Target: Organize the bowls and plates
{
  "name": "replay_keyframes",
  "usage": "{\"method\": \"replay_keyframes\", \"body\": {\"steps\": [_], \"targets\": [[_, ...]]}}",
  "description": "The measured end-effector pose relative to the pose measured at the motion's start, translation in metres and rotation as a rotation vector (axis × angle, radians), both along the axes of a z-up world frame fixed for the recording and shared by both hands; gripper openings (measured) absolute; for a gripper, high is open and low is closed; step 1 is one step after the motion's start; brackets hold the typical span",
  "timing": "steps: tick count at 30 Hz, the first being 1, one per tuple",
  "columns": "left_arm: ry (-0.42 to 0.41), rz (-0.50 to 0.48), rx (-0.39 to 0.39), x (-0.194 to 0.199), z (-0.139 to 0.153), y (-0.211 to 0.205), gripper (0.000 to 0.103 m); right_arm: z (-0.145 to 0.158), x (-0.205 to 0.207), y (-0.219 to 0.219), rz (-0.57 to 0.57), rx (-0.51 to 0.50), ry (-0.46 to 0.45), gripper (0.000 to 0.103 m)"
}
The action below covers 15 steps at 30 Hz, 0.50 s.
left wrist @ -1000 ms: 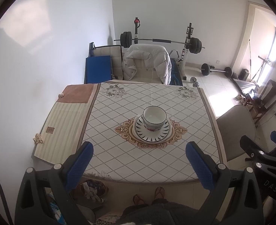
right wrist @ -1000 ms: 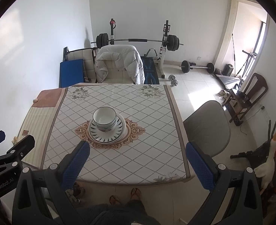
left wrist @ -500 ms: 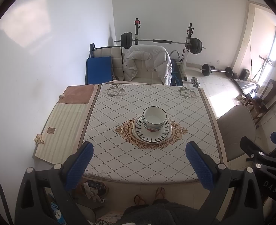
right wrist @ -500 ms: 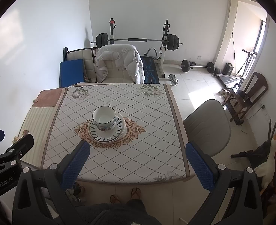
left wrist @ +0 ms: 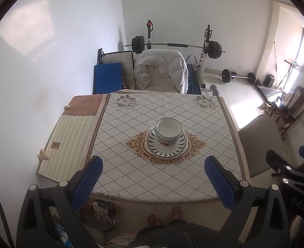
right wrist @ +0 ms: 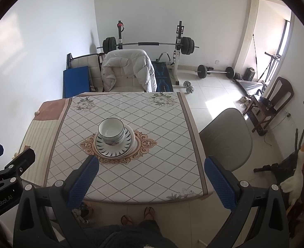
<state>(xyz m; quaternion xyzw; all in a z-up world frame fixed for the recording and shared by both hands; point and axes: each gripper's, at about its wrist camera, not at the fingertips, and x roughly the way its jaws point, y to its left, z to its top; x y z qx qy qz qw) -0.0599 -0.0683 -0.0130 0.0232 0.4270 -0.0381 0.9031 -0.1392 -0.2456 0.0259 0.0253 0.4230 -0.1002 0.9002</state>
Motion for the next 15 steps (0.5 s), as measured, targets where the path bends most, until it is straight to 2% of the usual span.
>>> {"method": "replay_keyframes", "body": {"steps": [15], "targets": [[-0.005, -0.01, 0.006, 0.0067, 0.0013, -0.0038, 0.101, 0.0009, 0.0015, -0.0035, -0.003, 0.007, 0.002, 0.103]]}}
